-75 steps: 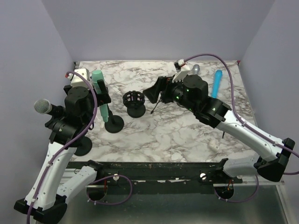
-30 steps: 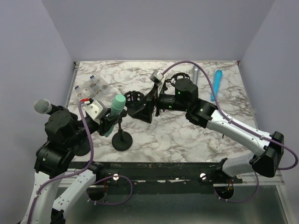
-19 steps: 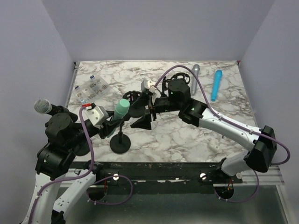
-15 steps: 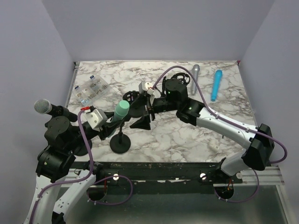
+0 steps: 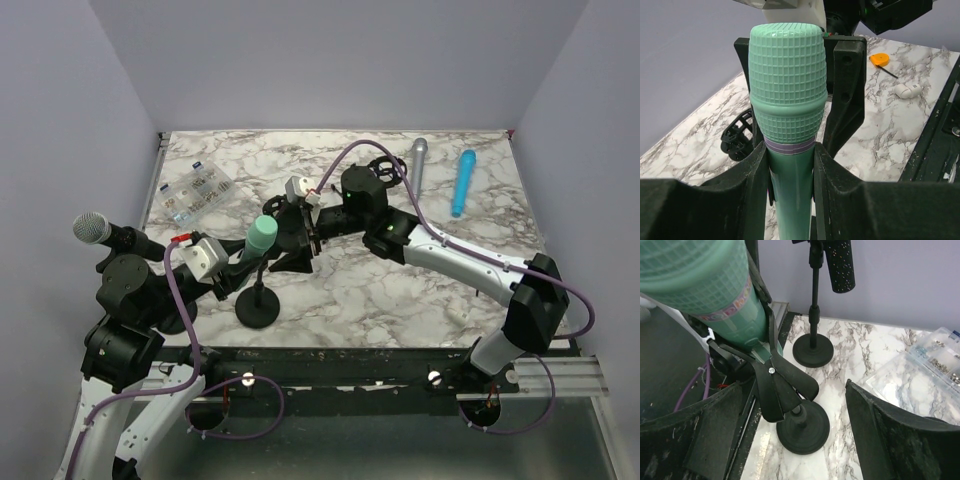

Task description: Remove the microphone from the stand

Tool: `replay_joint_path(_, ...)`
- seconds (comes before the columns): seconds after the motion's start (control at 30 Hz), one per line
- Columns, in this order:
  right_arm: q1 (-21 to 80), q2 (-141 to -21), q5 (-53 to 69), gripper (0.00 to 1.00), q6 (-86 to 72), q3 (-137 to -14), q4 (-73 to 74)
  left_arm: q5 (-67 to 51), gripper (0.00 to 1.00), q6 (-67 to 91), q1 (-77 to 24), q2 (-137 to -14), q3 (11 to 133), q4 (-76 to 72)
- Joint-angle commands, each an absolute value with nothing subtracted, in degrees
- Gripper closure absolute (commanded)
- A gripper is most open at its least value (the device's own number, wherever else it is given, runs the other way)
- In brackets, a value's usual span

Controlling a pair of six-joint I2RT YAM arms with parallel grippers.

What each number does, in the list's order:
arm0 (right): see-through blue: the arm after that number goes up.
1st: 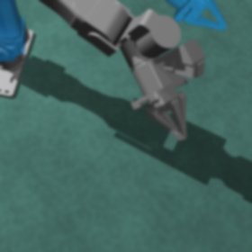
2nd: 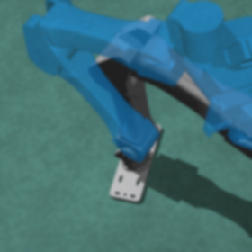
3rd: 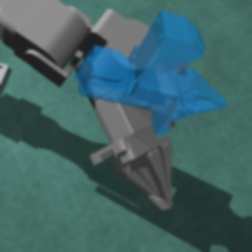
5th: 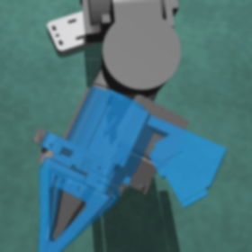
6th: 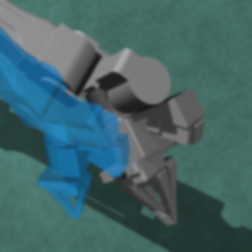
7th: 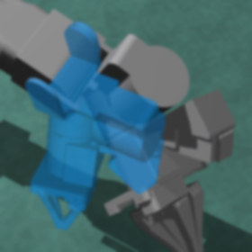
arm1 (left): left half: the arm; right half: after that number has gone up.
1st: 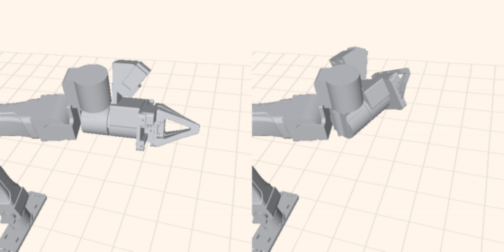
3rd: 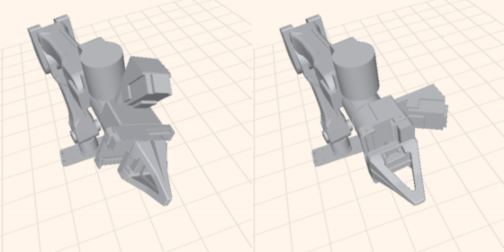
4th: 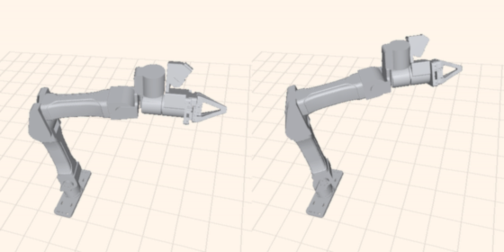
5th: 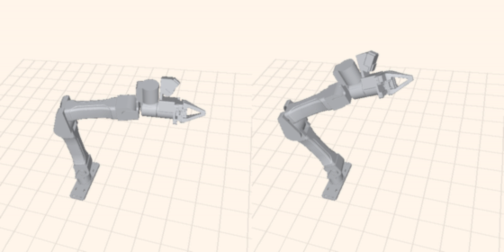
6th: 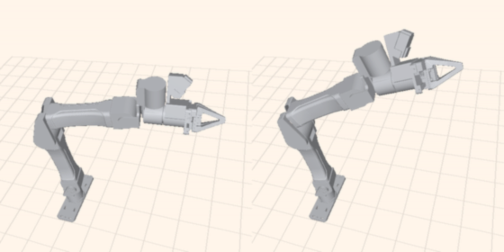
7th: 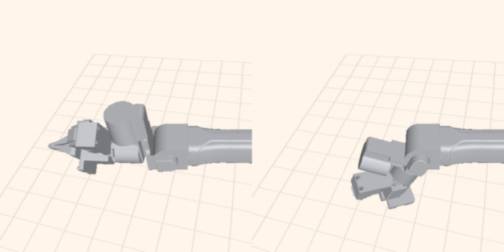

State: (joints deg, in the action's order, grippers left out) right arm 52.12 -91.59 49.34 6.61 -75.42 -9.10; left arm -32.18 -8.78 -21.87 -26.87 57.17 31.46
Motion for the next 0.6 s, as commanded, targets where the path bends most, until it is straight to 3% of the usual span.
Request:
replay_joint_path(0.0,52.12,-92.40,53.66,0.18,4.14,-76.24,-14.95,-32.88,1.00,-10.63,-21.96,-26.71,57.38,28.56)
replay_joint_path(0.13,52.21,-93.60,55.65,0.29,2.27,-76.54,-16.89,-32.52,1.00,-10.88,-21.97,-26.71,57.39,28.91)
replay_joint_path(0.4,52.25,-94.39,54.69,0.31,2.37,-76.46,-16.33,-32.57,1.00,-10.73,-21.97,-25.92,57.22,28.99)
replay_joint_path(0.57,52.29,-94.33,54.56,0.52,2.18,-76.60,-16.39,-32.62,1.00,-10.70,-21.90,-25.97,57.09,28.92)
